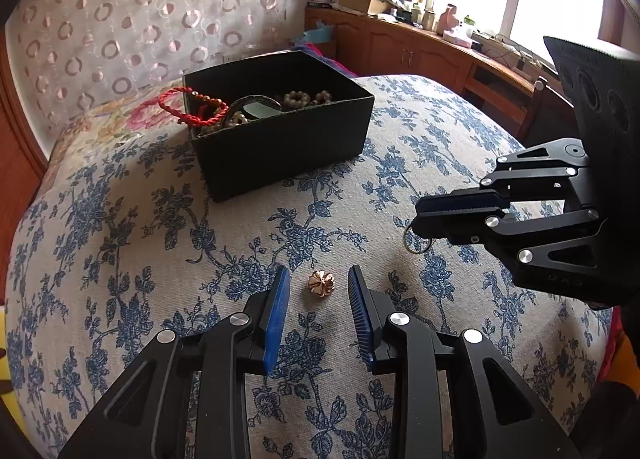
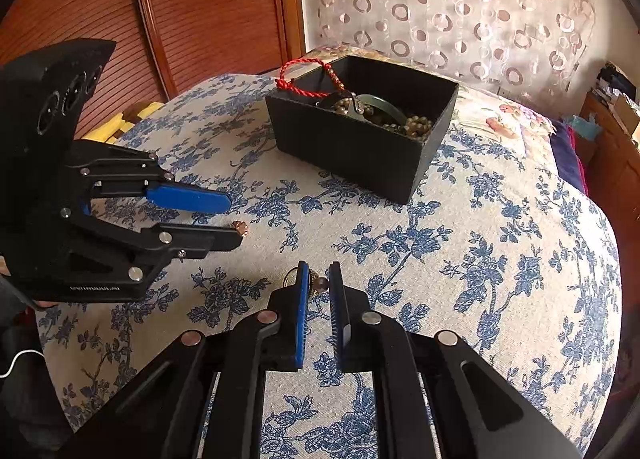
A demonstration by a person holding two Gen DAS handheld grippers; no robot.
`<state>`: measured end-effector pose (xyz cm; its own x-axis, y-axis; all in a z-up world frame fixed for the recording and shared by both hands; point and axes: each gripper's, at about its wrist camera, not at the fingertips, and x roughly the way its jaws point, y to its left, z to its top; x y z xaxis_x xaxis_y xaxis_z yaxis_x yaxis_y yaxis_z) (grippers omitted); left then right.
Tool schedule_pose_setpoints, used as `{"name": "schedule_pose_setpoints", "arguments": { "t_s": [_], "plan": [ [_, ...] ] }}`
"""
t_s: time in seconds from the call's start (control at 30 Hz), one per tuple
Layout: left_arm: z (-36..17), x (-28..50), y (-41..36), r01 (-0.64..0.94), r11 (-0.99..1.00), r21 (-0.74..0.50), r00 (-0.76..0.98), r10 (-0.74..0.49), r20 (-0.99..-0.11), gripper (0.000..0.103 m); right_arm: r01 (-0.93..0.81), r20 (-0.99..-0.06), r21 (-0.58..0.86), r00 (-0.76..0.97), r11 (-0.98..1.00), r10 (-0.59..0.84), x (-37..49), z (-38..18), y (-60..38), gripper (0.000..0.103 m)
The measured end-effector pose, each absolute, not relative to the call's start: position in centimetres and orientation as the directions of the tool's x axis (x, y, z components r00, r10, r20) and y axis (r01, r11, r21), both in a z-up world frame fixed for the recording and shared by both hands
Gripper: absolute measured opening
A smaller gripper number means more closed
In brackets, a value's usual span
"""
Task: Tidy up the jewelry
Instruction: 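Grasp the gold ring with the right tool while the left tool approaches the gold charm, then grasp the small gold charm with the left tool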
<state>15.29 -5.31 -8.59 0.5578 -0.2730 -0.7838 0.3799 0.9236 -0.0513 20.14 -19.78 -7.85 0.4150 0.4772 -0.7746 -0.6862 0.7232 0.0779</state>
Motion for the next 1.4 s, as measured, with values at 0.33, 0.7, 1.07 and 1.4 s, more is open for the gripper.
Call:
{"name": "schedule_pose_setpoints", "arguments": {
  "t_s": [0.33, 0.7, 1.07, 1.4],
  "plan": [
    [-9.1, 15.3, -5.9, 0.385, 0.922, -0.033, 0.554, -0.260, -0.791, 0.028, -0.681, -0.772, 0.076, 0.422, 0.728, 0.475, 20.2, -7.8, -20.2, 0.011],
    [-8.9, 15.5, -5.5, 0.379, 0.925, -0.043, 0.554, -0.264, -0.790, 0.014, -0.676, -0.771, 0.076, 0.426, 0.733, 0.473, 20.2, -7.7, -20.4, 0.011],
    [-7.8, 15.7, -4.7, 0.356, 0.934, -0.039, 0.586, -0.256, -0.769, 0.014, -0.670, -0.756, 0.065, 0.451, 0.740, 0.475, 20.5, -6.6, -20.8, 0.011],
    [-5.5, 17.4, -3.9, 0.322, 0.947, -0.025, 0.636, -0.235, -0.735, 0.014, -0.672, -0.723, 0.053, 0.485, 0.739, 0.492, 21.8, -4.7, -20.8, 0.011]
  ]
}}
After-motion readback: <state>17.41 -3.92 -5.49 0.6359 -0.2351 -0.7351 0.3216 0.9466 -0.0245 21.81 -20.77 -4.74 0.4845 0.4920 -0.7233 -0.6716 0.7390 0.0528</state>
